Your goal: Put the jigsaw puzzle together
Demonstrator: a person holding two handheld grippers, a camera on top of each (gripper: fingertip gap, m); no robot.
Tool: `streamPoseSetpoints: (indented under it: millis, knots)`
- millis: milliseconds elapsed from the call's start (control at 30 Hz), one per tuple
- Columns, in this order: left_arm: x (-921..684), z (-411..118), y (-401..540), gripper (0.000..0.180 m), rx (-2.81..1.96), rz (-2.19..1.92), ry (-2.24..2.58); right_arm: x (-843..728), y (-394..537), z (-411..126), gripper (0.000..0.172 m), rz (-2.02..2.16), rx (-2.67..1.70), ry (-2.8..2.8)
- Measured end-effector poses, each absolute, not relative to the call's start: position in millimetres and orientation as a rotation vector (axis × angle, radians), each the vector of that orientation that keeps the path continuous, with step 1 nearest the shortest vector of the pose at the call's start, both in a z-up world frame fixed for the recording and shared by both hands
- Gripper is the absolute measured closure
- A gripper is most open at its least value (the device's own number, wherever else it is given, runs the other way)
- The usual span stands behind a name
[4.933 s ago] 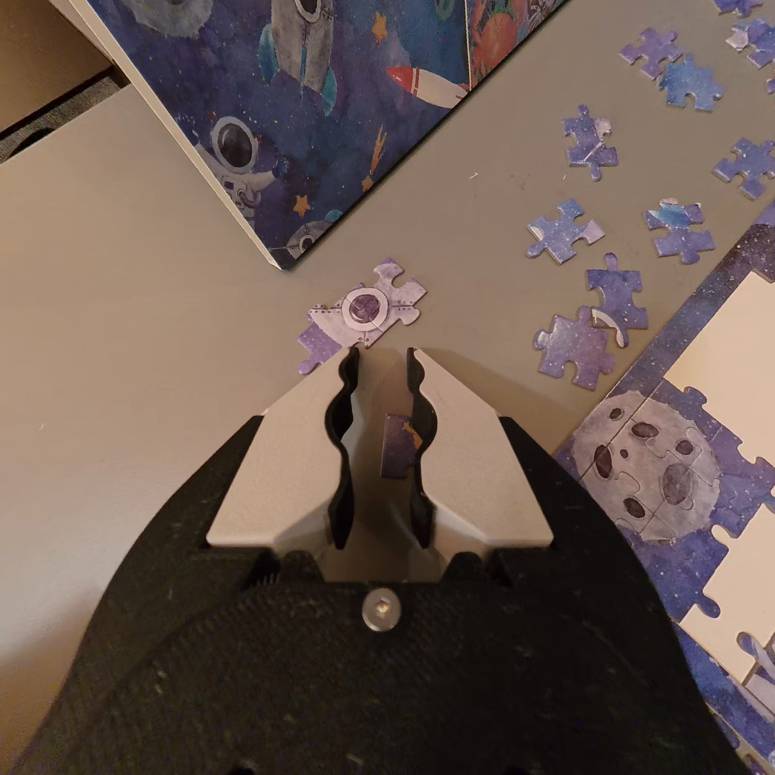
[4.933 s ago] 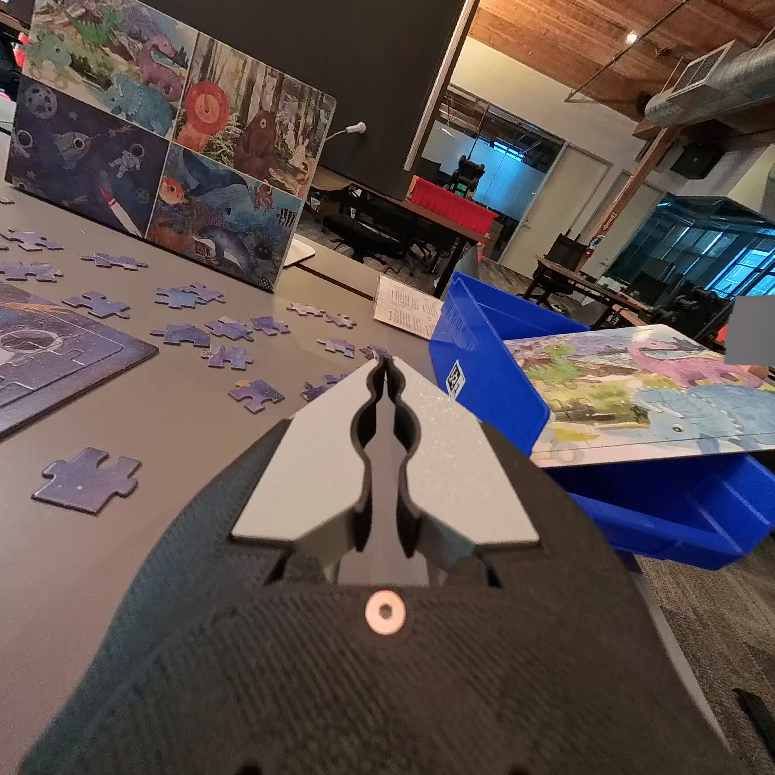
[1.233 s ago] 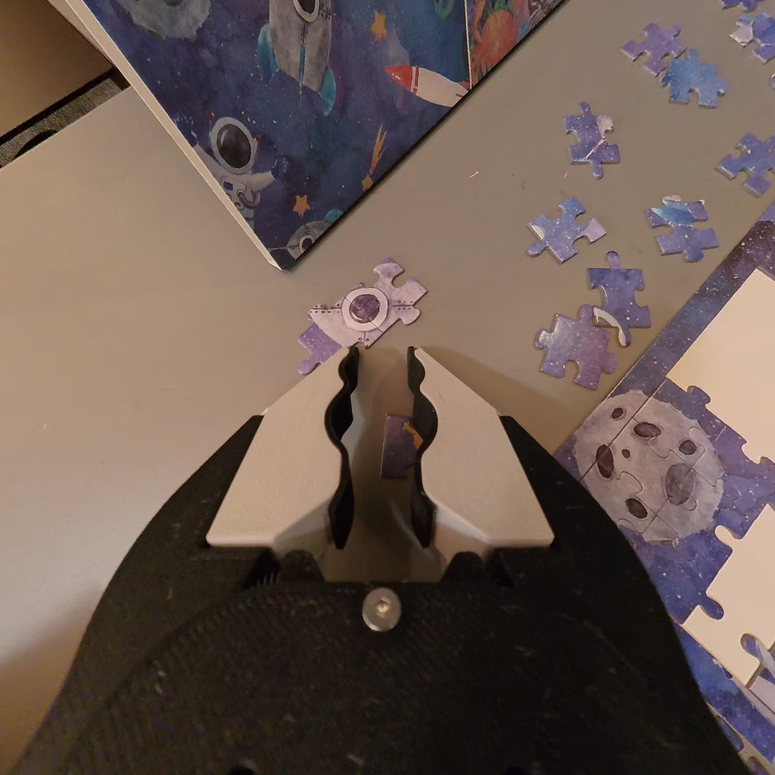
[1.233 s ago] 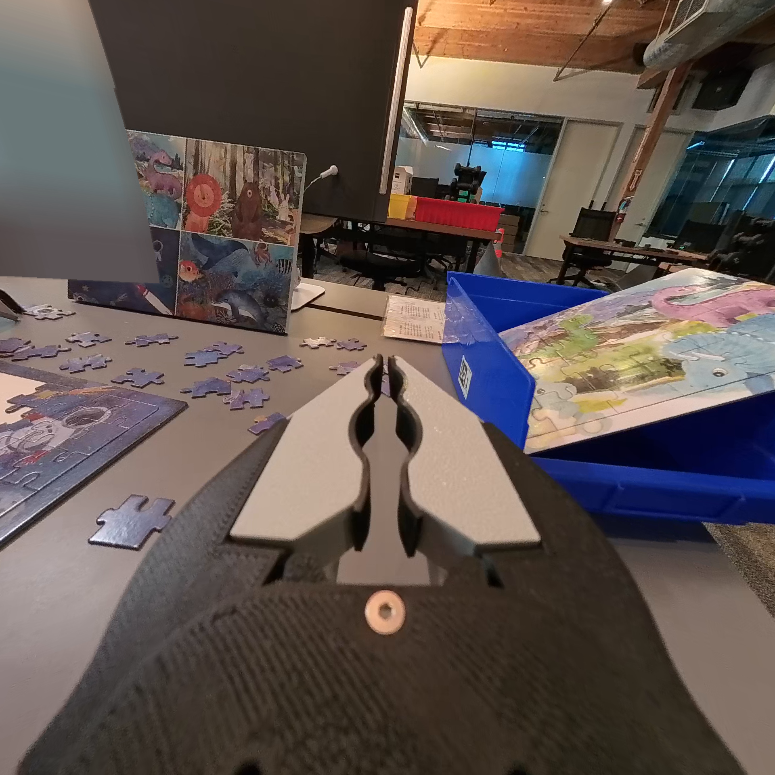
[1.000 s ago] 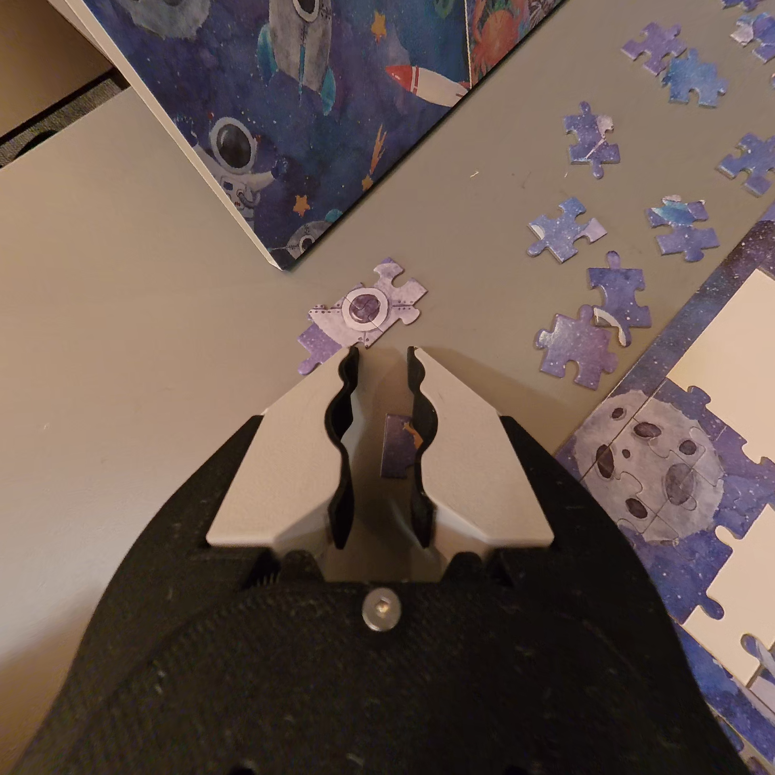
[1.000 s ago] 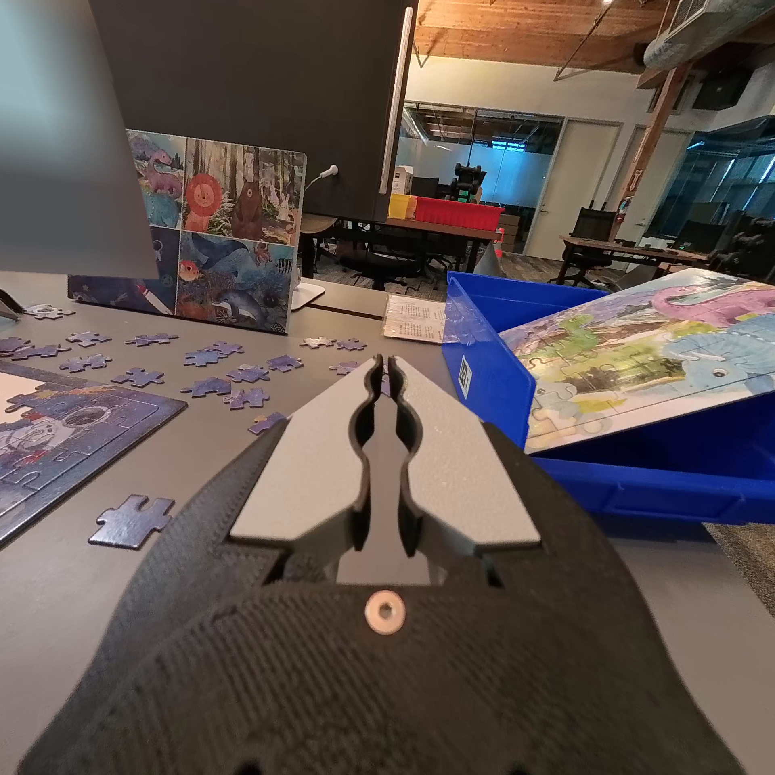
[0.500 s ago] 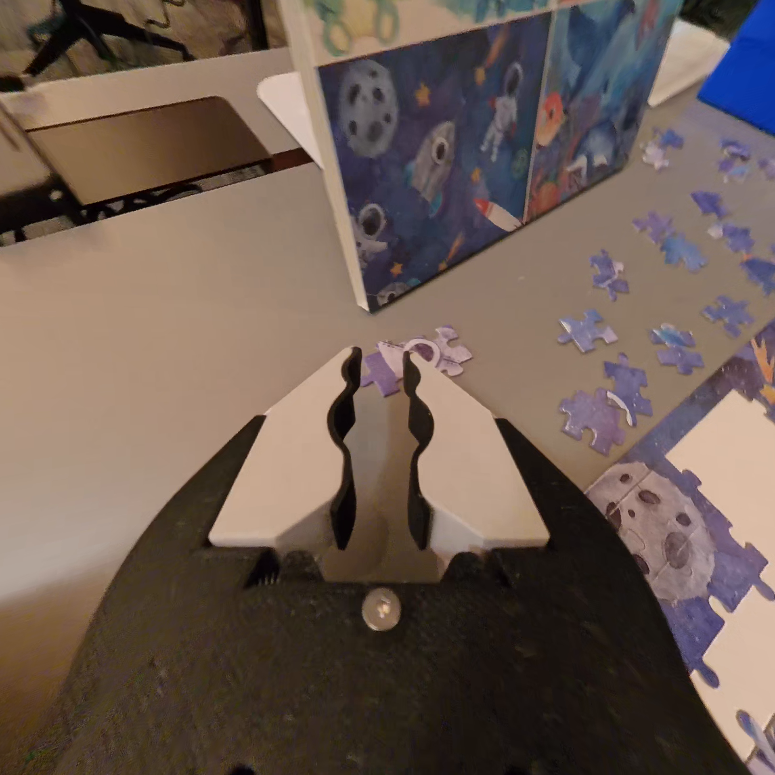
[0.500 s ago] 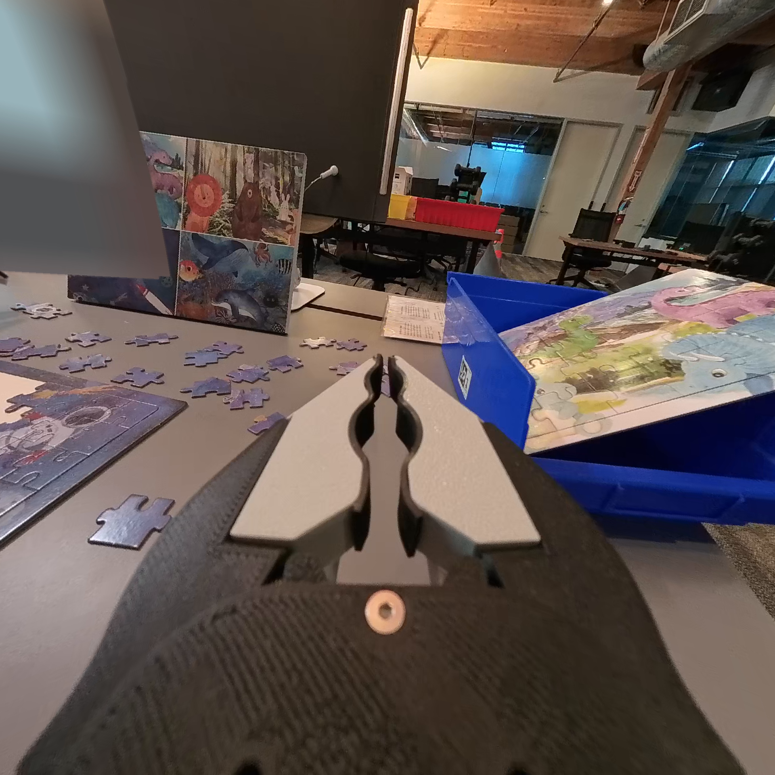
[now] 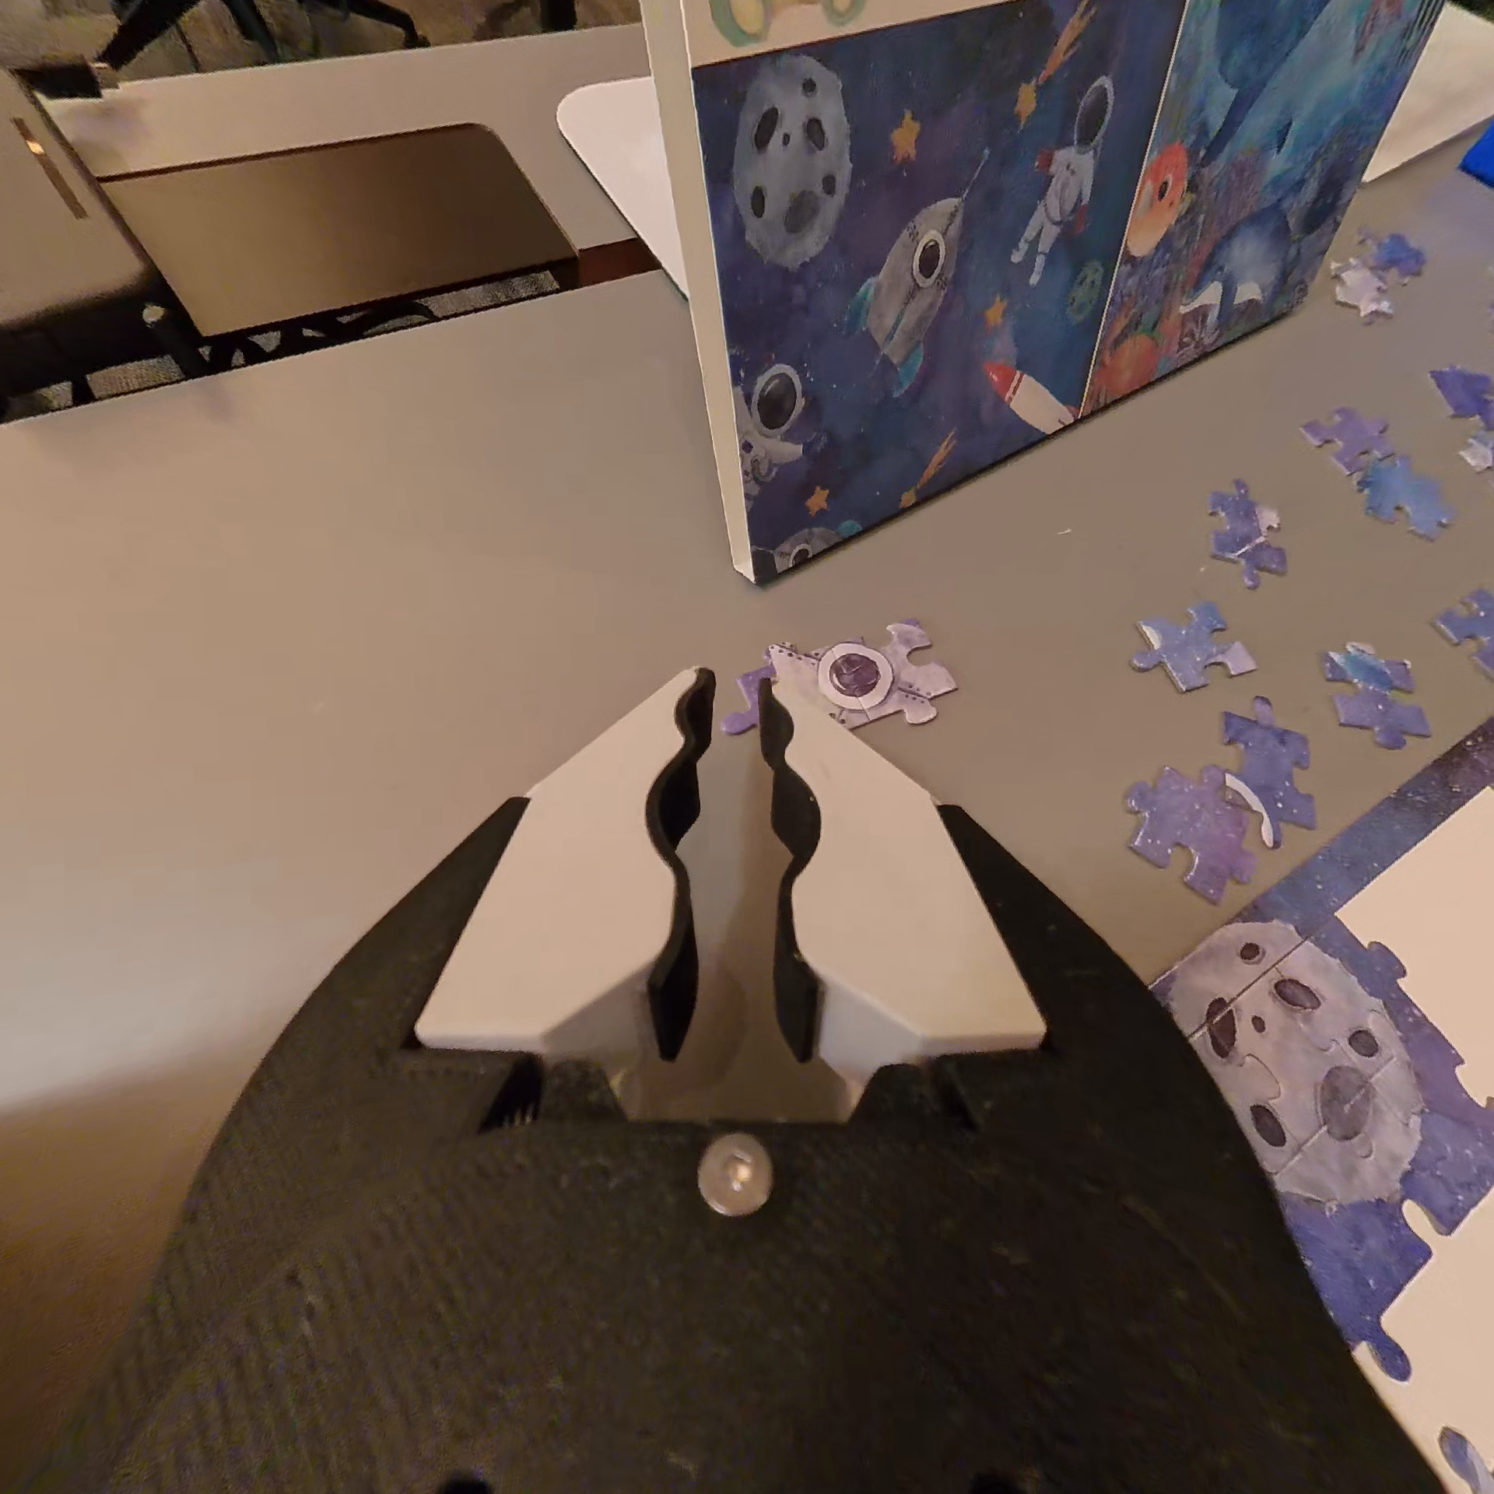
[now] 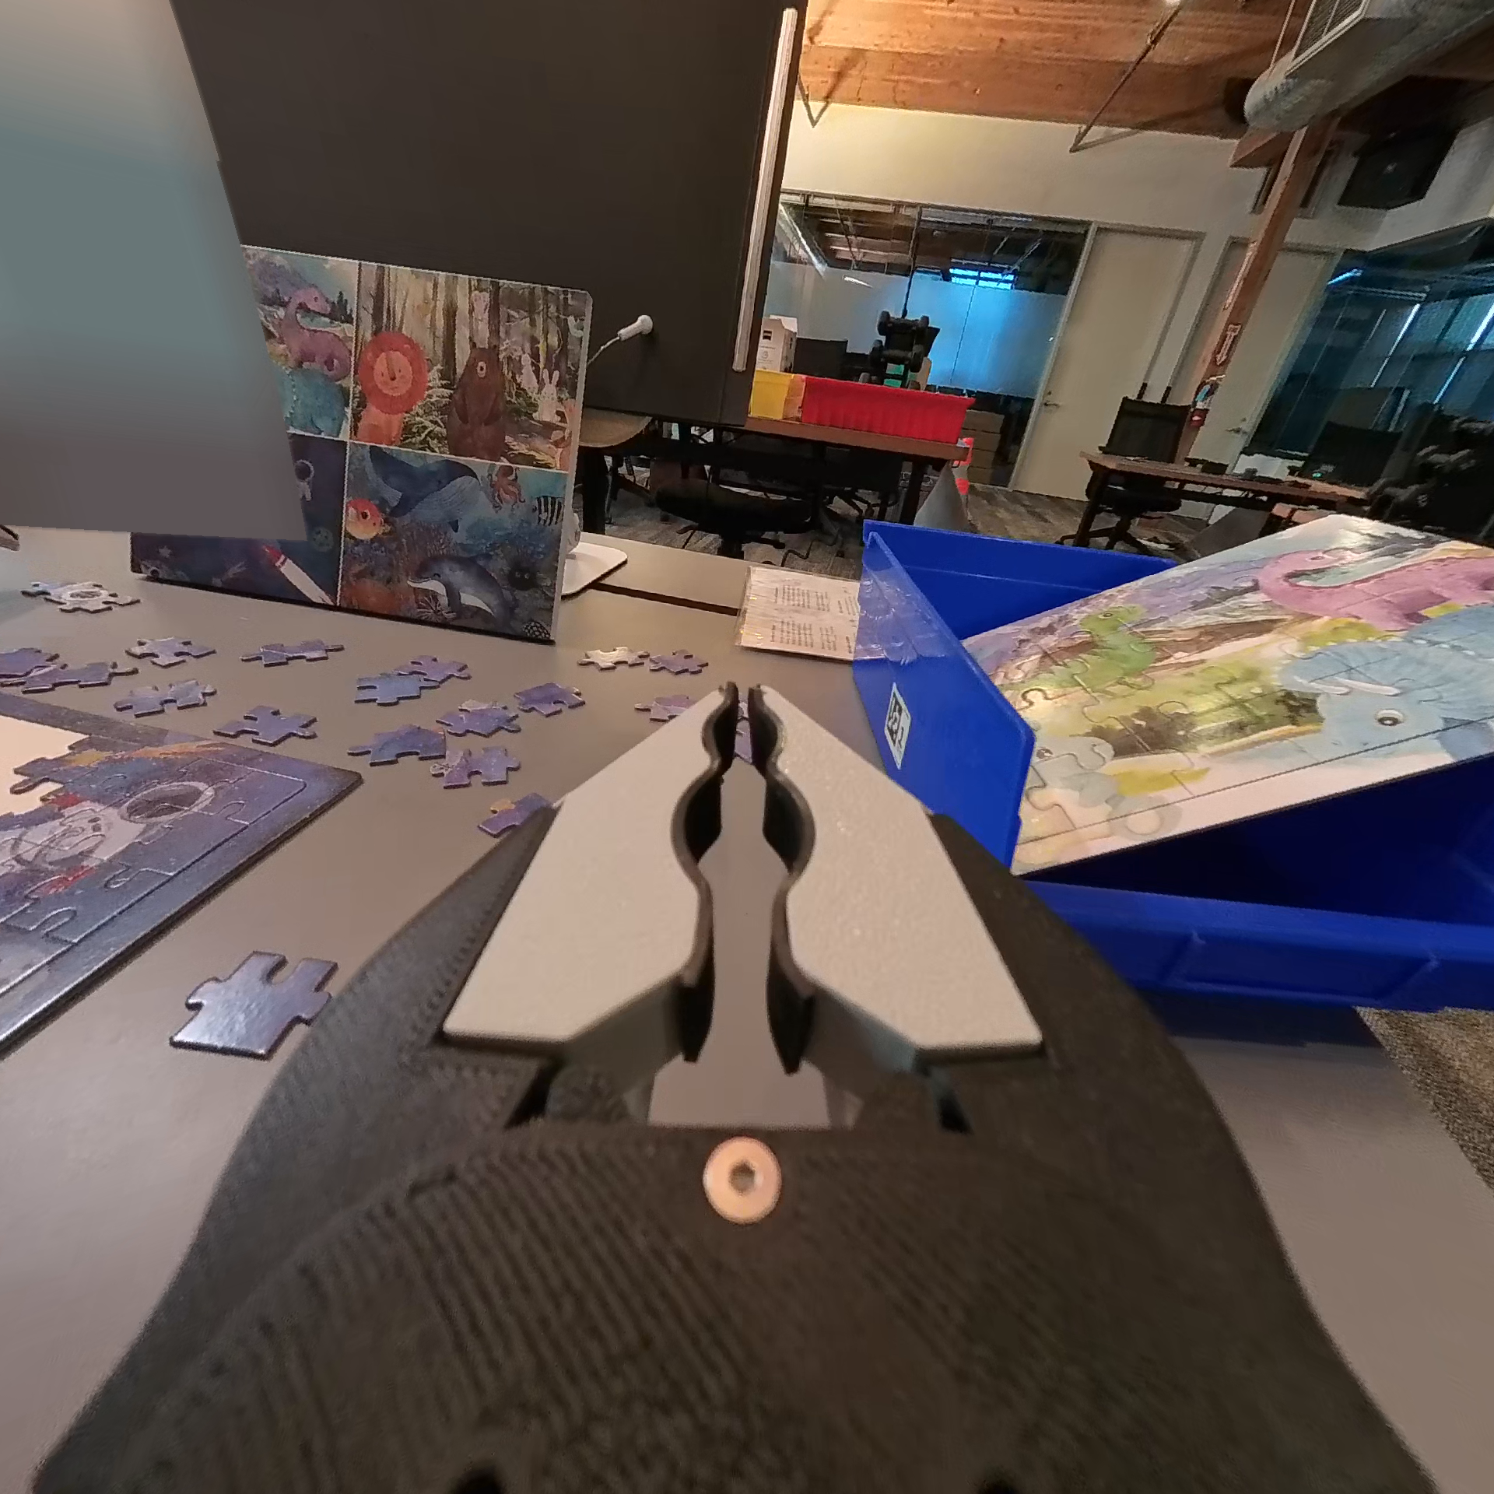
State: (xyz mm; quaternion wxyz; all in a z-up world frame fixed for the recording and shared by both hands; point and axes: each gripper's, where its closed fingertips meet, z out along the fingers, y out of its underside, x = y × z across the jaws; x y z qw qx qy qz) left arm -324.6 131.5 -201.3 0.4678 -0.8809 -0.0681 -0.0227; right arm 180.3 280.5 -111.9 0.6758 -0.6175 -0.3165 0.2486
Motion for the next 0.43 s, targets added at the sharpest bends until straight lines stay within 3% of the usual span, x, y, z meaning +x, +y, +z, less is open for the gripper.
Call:
streamPoseSetpoints:
  millis: [433]
  knots:
    - [-321.4, -204.9, 132.3, 0.167, -2.188, -0.051, -0.139, 180.4, 280.5, -111.9, 0.171, 0.558, -1.389, -0.712]
